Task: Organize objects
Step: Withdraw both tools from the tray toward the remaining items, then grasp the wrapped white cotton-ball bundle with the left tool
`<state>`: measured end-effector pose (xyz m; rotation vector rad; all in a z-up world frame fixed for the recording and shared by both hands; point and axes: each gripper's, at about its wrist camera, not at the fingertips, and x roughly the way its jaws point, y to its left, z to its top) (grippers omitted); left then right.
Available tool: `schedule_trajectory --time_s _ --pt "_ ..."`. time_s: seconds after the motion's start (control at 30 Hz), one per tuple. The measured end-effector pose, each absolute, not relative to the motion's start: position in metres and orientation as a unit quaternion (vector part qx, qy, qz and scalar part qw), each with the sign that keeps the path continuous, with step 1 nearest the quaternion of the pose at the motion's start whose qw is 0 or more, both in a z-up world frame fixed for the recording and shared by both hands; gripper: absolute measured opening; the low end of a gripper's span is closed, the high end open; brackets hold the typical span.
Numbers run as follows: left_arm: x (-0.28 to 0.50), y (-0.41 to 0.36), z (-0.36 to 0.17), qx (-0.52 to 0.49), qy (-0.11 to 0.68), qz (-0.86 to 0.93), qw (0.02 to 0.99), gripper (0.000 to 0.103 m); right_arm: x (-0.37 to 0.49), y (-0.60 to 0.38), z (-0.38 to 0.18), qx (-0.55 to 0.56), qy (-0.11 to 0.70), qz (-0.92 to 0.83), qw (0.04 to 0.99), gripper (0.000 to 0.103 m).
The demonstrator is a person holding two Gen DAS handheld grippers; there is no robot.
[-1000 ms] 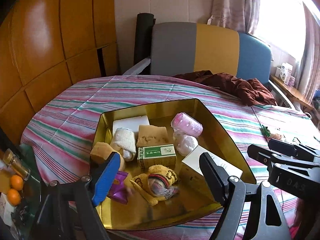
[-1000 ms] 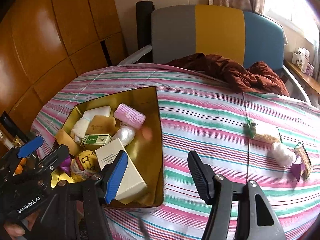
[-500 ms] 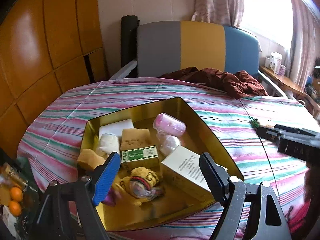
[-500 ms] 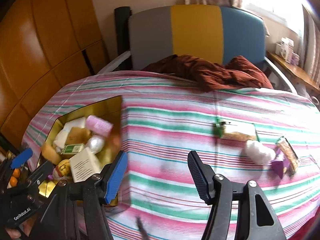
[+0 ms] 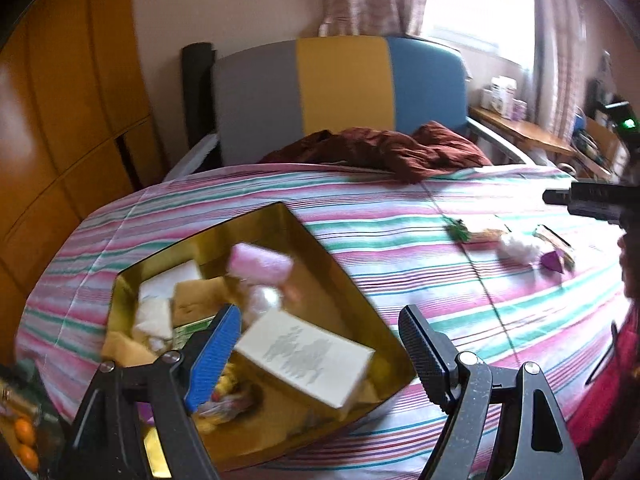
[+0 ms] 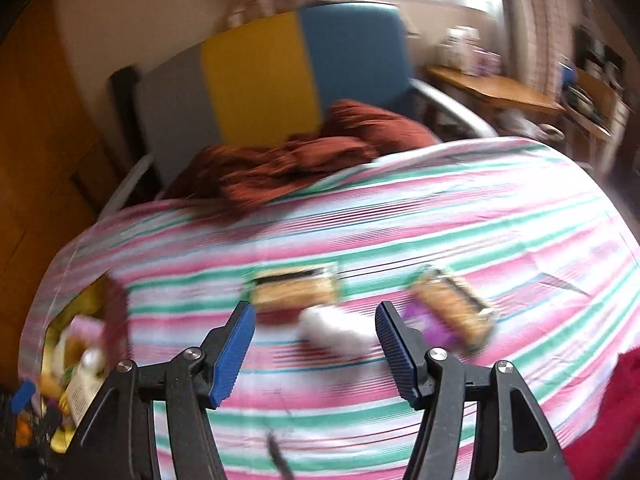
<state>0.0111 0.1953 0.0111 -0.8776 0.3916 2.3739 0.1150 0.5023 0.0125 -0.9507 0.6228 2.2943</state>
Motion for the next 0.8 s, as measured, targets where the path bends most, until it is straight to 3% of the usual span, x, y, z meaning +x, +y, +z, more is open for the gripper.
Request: schedule_trajectory --time_s 0.2,0.57,0.8 --pt "0.024 0.235 0.003 -0.335 0.175 0.865 0.33 0.082 0.157 0.563 -0.005 -0.324 0.31 0.822 0.351 0.063" --pt "0.035 0.312 -0.015 -0.358 0.203 0.821 0.396 0.082 0.211 0.605 -0.035 -0.246 0.482 0.765 0.348 0.063" --pt "0.039 0.36 -0.032 -0.382 0.214 0.792 0.426 0.081 0.202 0.608 -0.044 -0.268 0.495 0.76 0.325 0.063"
